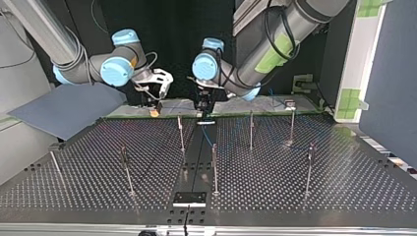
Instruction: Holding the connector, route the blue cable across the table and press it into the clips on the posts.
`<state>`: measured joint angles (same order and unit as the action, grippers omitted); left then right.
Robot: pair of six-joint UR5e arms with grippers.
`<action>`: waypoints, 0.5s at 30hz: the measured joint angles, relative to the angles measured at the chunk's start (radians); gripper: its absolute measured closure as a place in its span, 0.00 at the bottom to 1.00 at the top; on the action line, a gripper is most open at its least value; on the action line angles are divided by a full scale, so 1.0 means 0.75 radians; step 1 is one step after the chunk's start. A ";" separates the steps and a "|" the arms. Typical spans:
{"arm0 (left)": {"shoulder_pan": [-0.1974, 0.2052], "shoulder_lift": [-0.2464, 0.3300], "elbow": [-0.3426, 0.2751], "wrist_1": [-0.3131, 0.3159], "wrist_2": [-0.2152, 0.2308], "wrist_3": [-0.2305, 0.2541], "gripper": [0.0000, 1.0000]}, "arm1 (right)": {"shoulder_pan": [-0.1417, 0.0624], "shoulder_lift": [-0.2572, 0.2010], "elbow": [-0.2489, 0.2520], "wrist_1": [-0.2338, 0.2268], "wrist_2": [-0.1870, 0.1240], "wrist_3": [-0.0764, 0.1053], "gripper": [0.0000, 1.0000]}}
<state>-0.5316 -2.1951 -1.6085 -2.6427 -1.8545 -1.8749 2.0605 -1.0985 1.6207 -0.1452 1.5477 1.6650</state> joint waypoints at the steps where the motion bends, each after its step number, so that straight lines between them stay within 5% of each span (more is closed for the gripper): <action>1: 0.009 0.000 0.003 0.000 0.010 0.001 0.99 | -0.004 0.006 0.000 -0.007 -0.001 0.000 1.00; 15: 0.021 -0.017 0.011 0.026 0.126 0.000 0.99 | -0.049 0.050 -0.002 -0.090 -0.030 0.021 1.00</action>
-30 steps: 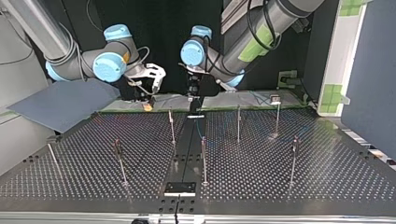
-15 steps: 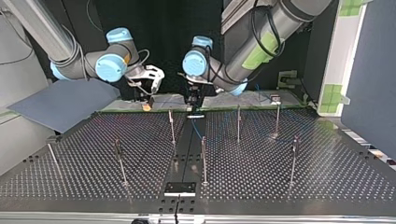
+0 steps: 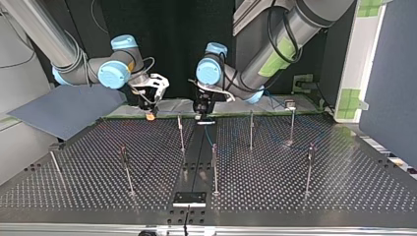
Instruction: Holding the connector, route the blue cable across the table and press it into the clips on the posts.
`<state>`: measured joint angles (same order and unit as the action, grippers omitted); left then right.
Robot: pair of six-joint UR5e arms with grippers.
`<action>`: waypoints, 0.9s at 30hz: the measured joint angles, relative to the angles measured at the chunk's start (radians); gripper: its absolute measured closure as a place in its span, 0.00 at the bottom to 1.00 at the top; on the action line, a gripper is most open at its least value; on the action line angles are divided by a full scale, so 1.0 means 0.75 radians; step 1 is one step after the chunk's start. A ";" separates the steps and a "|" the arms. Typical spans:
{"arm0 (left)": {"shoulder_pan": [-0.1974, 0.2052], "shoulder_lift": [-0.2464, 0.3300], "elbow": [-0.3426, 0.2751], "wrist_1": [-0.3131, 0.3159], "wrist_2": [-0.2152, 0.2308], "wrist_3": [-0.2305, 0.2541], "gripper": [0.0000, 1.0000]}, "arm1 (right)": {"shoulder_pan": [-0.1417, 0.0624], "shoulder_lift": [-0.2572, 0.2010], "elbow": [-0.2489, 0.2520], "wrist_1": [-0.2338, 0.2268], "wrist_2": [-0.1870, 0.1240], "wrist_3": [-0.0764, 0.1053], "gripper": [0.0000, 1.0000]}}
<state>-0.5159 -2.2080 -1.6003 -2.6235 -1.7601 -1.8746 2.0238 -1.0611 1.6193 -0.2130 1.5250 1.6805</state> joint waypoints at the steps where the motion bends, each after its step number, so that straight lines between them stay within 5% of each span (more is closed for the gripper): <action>1: -0.002 0.000 0.003 0.005 0.006 -0.002 0.99 | -0.002 0.007 -0.001 -0.004 -0.004 0.000 1.00; 12: 0.014 -0.009 0.052 0.011 0.005 -0.021 0.99 | -0.027 0.023 -0.008 -0.031 -0.016 0.005 1.00; 27: 0.020 -0.147 0.209 -0.070 0.015 -0.040 0.99 | -0.078 0.044 -0.031 -0.065 -0.051 0.020 1.00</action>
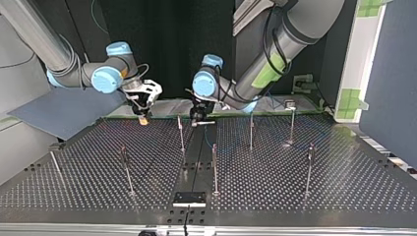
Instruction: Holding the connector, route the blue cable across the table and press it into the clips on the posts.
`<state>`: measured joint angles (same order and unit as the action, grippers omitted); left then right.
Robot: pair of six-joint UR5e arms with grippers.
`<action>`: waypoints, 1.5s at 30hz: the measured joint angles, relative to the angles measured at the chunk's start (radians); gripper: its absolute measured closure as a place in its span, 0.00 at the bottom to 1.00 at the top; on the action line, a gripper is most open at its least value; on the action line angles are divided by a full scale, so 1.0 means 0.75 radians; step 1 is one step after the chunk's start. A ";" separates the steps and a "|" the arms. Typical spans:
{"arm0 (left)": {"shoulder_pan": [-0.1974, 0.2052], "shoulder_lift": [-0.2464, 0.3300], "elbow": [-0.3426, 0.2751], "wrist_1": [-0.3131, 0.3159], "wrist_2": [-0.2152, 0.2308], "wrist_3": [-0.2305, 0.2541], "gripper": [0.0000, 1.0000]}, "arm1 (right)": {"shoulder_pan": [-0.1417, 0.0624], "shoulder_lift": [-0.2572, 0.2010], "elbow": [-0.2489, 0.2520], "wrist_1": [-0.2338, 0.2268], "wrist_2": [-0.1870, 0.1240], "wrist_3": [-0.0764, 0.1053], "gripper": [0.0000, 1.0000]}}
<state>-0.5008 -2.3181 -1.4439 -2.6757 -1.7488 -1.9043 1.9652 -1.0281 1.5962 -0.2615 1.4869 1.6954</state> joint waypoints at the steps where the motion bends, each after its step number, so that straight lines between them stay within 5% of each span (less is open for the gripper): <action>1: 0.002 -0.002 0.012 -0.007 -0.001 0.000 0.99 | -0.004 0.007 -0.005 -0.001 -0.001 0.001 1.00; 7: 0.018 -0.006 0.086 -0.052 -0.021 0.004 0.99 | -0.020 0.043 -0.030 -0.008 -0.007 0.002 1.00; 12: 0.021 -0.006 0.104 -0.088 -0.058 0.024 0.87 | -0.034 0.050 -0.057 -0.012 -0.016 -0.001 1.00; 14: 0.017 -0.006 0.105 -0.098 -0.075 0.030 0.55 | -0.039 0.050 -0.070 -0.012 -0.020 -0.004 1.00; 15: 0.013 -0.005 0.105 -0.109 -0.084 0.038 0.55 | -0.041 0.051 -0.076 -0.012 -0.021 -0.005 1.00; 17: 0.008 -0.005 0.105 -0.126 -0.093 0.050 0.32 | -0.044 0.051 -0.087 -0.012 -0.024 -0.007 1.00; 18: 0.004 -0.005 0.105 -0.138 -0.097 0.058 0.32 | -0.045 0.051 -0.091 -0.012 -0.026 -0.008 1.00; 19: 0.002 -0.005 0.105 -0.148 -0.099 0.063 0.08 | -0.046 0.051 -0.094 -0.012 -0.030 -0.009 1.00; 20: 0.000 -0.005 0.105 -0.159 -0.100 0.068 0.00 | -0.046 0.051 -0.096 -0.012 -0.034 -0.010 1.00; 36: -0.110 0.076 0.042 -0.333 -0.233 0.133 0.00 | -0.075 0.053 -0.098 -0.008 -0.054 -0.051 1.00; 45: -0.184 0.155 -0.051 -0.297 -0.337 0.117 0.00 | -0.103 0.054 -0.097 0.003 -0.059 -0.074 1.00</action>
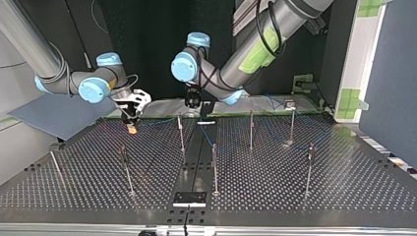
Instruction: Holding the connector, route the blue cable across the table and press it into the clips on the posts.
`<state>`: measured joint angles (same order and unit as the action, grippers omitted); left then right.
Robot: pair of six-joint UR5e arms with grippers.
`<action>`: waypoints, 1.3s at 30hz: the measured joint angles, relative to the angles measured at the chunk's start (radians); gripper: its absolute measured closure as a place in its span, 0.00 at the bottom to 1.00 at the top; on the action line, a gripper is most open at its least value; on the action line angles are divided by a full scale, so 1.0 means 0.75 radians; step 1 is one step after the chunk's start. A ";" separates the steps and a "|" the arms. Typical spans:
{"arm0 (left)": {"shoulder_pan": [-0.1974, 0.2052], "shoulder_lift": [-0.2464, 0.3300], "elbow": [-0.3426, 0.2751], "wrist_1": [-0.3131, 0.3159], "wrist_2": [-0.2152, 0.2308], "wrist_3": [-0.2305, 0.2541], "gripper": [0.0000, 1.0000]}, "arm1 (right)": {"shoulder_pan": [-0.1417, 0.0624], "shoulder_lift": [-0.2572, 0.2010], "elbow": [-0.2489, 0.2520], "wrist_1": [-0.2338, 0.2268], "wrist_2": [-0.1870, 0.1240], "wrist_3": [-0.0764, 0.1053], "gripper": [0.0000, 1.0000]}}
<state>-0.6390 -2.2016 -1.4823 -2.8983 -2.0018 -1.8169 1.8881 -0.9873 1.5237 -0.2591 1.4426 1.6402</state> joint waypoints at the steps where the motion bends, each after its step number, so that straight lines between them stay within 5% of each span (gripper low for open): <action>1: -0.010 0.002 -0.004 0.006 -0.009 -0.003 0.00 | -0.003 0.000 0.000 0.003 0.000 -0.001 1.00; 10: -0.108 0.002 0.003 0.096 -0.045 -0.067 0.00 | -0.035 0.000 0.001 0.029 -0.002 -0.009 1.00; 21: -0.174 -0.018 0.032 0.210 -0.048 -0.087 0.00 | -0.036 0.002 0.001 0.030 -0.050 -0.013 1.00; 39: -0.146 -0.195 0.256 0.025 -0.078 -0.114 0.00 | -0.044 0.001 0.001 0.028 -0.070 -0.009 1.00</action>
<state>-0.7485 -2.3477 -1.2899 -2.8792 -2.0601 -1.9027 1.8548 -0.9864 1.5242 -0.2378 1.3899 1.6332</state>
